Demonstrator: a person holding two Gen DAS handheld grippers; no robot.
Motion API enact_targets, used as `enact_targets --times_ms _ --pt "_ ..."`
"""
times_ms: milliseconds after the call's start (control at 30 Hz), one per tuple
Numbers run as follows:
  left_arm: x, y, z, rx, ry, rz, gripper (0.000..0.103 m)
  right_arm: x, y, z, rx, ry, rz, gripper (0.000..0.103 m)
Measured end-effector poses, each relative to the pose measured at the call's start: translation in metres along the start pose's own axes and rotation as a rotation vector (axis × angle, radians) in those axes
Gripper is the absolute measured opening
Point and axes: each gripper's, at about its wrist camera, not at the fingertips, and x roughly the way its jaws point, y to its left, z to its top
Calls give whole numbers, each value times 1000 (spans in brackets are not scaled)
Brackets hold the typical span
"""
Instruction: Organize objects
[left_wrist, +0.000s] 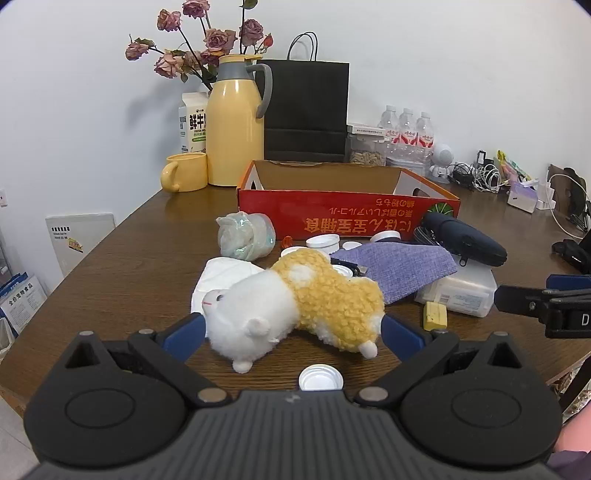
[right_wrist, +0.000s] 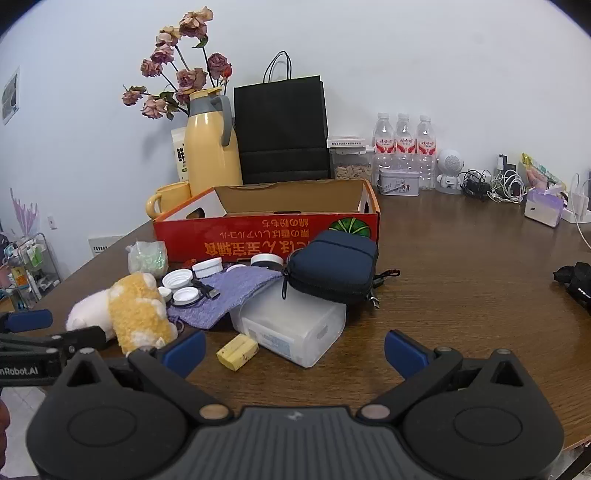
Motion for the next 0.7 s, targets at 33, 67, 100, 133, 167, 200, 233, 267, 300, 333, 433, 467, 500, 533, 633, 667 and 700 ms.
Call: enact_targets --times_ms 33,67,100,133,167,200,233,267,300,333,433,467,500,533,633,667,700 --pt "0 0 0 0 0 0 103 0 0 0 0 1 -1 103" --pt "0 0 0 0 0 1 103 0 0 -1 1 0 -2 103" --pt "0 0 0 0 0 0 103 0 0 -1 1 -2 -3 103" --pt "0 0 0 0 0 0 103 0 1 -1 1 -3 -4 103" --pt "0 0 0 0 0 0 103 0 1 -1 1 -3 -5 103" --pt "1 0 0 1 1 -1 103 0 0 -1 1 -3 -5 103" --pt "1 0 0 1 3 -1 103 0 1 -1 1 -3 -5 103" --pt "2 0 0 1 6 -3 103 1 1 -1 2 -3 -4 103" --pt "2 -1 0 3 9 -3 103 1 0 -1 2 -2 -3 103" --pt "3 -1 0 5 11 -2 103 1 0 -1 2 -1 -5 103" --pt "3 -1 0 5 11 -3 103 1 -1 -2 4 1 -5 103" --pt "3 -1 -1 4 12 -3 103 1 -1 -2 4 1 -5 103" --pt "3 0 -1 4 13 -2 103 1 -1 -2 4 2 -4 103" --pt "3 0 -1 3 13 -2 103 1 -1 -2 4 2 -4 103" --pt "3 -1 -1 3 13 -1 103 1 -1 -2 5 2 -6 103" --pt "3 -1 -1 3 13 -1 103 1 -1 -3 4 2 -5 103" --pt "3 -1 -1 3 14 -2 103 1 -1 -2 4 3 -5 103"
